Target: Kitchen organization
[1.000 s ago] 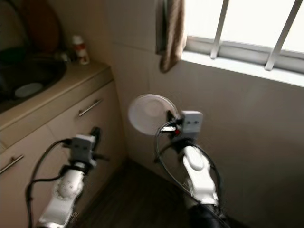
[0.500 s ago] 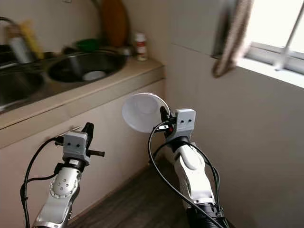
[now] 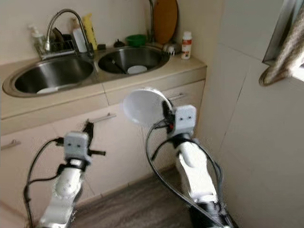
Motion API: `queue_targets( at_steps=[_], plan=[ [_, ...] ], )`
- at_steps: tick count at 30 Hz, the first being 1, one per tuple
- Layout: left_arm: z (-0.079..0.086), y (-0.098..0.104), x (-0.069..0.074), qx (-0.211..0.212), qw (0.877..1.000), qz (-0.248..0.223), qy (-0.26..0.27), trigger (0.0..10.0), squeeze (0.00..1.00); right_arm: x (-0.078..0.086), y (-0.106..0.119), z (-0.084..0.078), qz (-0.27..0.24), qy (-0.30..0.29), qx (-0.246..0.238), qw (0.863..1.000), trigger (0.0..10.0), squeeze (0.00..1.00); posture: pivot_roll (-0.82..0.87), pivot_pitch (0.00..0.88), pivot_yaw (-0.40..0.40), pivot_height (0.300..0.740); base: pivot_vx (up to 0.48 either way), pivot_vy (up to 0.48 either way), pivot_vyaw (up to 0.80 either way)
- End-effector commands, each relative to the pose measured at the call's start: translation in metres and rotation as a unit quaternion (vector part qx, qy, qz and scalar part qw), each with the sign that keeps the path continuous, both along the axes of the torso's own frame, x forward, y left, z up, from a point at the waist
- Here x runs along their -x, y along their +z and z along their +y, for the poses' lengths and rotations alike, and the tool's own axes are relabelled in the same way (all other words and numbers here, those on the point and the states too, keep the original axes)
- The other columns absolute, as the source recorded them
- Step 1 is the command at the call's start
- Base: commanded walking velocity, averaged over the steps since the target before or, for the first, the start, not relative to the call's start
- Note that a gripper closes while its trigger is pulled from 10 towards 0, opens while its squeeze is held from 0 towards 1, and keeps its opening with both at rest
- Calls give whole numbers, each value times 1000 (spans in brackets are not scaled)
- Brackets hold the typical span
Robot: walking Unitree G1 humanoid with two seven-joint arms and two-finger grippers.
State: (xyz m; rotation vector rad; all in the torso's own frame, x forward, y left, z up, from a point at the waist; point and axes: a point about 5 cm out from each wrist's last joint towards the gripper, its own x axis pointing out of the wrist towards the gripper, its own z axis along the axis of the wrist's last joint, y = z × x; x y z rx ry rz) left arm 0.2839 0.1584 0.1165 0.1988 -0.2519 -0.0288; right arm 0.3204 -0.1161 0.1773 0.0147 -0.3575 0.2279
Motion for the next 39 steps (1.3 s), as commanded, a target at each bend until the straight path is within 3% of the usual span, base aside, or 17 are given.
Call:
queue_targets(
  at_steps=[1, 13, 15, 21, 27, 35, 39],
  plan=[
    [8, 9, -1, -6, 1000, -20, 14, 10000, 0, 3, 15, 14, -38, 18, 2, 999, 0, 0, -61, 0, 28, 740, 319, 0, 800],
    [5, 15, -2, -10, 999, -36, 13, 10000, 0, 0, 34, 13, -60, 4, -14, 998, 0, 0, -64, 0, 28, 740, 321, 0, 507],
    [5, 15, -3, -10, 999, -37, 12, 10000, 0, -1, 34, 15, -54, 6, -12, 998, 10000, 0, -63, 0, 28, 740, 319, 0, 0],
    [4, 16, -3, -11, 999, -38, 11, 10000, 0, -1, 34, 20, -55, 19, 14, 998, 10000, 0, -63, 0, 29, 740, 319, 0, 400],
    [3, 16, -3, -11, 999, -39, 9, 10000, 0, -3, 36, 14, -50, 1, -11, 999, 10000, 0, -62, 0, 29, 740, 320, 0, 400],
    [2, 16, -4, -11, 999, -38, 7, 10000, 0, -4, 34, 19, -47, 19, 8, 999, 10000, 0, -64, 0, 30, 740, 354, 0, 100],
    [1, 17, -5, -10, 999, -39, 5, 10000, 0, -4, 35, 15, -45, 8, -13, 999, 10000, 0, -65, 0, 31, 740, 359, 0, 200]
  ],
)
